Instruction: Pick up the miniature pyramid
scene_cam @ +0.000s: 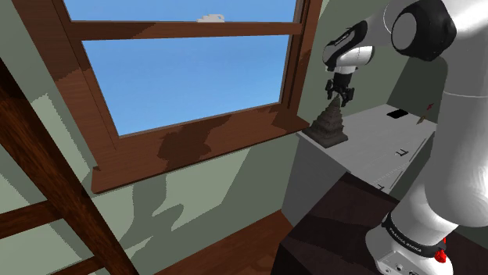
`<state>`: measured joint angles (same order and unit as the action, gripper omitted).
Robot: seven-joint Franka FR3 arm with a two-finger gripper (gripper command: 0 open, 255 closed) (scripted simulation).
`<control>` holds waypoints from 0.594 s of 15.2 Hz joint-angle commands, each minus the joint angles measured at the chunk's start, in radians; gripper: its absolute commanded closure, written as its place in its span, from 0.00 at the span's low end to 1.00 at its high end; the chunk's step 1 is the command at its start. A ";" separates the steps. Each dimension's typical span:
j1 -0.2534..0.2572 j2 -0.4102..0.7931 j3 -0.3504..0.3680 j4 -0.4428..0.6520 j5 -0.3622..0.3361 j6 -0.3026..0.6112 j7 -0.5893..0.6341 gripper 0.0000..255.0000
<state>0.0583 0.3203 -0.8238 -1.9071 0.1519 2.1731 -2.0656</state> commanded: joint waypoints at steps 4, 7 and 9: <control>-0.073 0.120 0.059 0.074 0.079 0.028 -0.102 0.00; -0.082 0.142 0.071 0.060 0.097 0.059 -0.111 0.00; -0.087 0.154 0.078 0.054 0.107 0.075 -0.115 0.00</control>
<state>-0.0237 0.4644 -0.7503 -1.8527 0.2516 2.2399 -2.1769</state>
